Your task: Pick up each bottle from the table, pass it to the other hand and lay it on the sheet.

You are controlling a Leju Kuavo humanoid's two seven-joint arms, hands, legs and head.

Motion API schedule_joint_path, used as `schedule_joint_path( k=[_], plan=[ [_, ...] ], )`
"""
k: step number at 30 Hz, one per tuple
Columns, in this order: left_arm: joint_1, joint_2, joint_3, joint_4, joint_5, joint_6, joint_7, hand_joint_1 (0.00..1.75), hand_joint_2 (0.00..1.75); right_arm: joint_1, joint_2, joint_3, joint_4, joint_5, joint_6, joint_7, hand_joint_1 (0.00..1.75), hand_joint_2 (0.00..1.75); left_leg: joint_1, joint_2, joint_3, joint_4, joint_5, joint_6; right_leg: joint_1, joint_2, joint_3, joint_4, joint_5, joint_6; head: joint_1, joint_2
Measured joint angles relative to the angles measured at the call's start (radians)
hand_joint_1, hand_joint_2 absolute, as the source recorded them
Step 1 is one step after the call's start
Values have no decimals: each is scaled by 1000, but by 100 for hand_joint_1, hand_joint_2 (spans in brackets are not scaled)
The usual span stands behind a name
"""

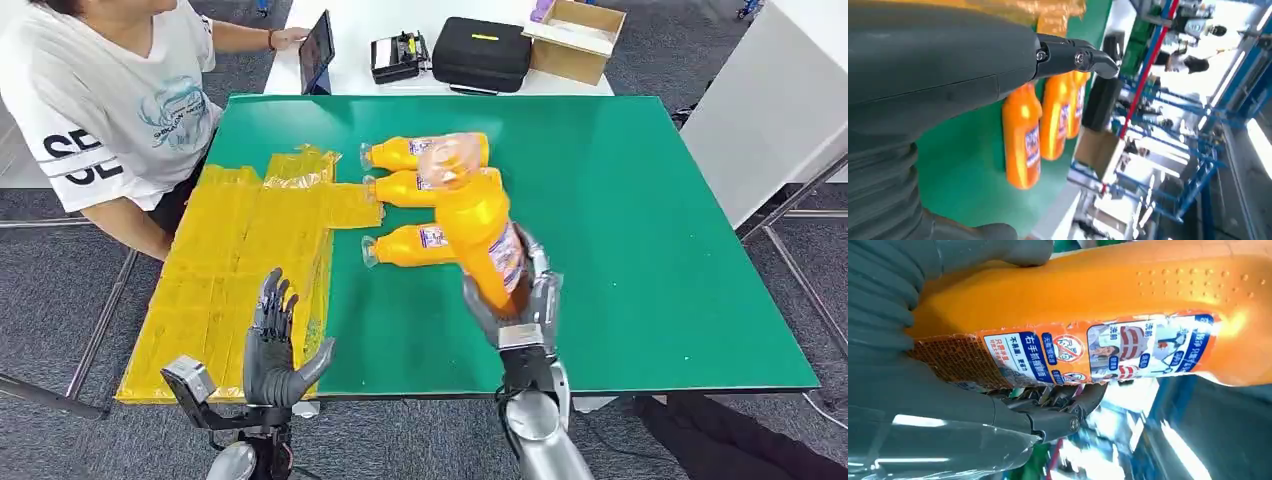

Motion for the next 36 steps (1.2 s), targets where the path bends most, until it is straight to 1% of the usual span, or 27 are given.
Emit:
schedule_joint_path(
  k=[5, 8, 13, 20, 27, 36],
  plan=[
    [0, 4, -18, -6, 5, -11, 7, 0, 175, 9, 37, 39, 114, 5, 14, -14, 175, 175, 0, 0, 0, 0, 0, 0, 0, 0, 0, 0, 0, 0, 0, 0],
    [0, 7, -25, -6, 7, -13, 8, 0, 175, 9, 42, 45, 147, 5, 18, -14, 175, 175, 0, 0, 0, 0, 0, 0, -1, 0, 0, 0, 0, 0, 0, 0],
    [-1, 10, -31, -6, -3, -20, 12, 0, 175, 9, 57, 88, 200, 45, 64, -13, 175, 175, 0, 0, 0, 0, 0, 0, 0, 0, 0, 0, 0, 0, 0, 0],
    [0, 10, -32, -6, 21, -45, 33, 0, 175, 1, 94, 176, 306, 65, 53, -17, 175, 175, 0, 0, 0, 0, 0, 0, 0, 0, 0, 0, 0, 0, 0, 0],
    [15, 11, -56, -6, 29, -46, 40, 0, 175, -21, 99, 209, 360, 62, 60, 19, 175, 175, 0, 0, 0, 0, 0, 0, -1, 0, 0, 0, 0, 0, 0, 0],
    [16, 18, -76, 0, 37, -65, 52, 0, 175, -55, 100, 253, 445, 108, 66, 37, 175, 175, 0, 0, 0, 0, 0, 0, 0, 0, 0, 0, 0, 0, 0, 0]
  ],
)
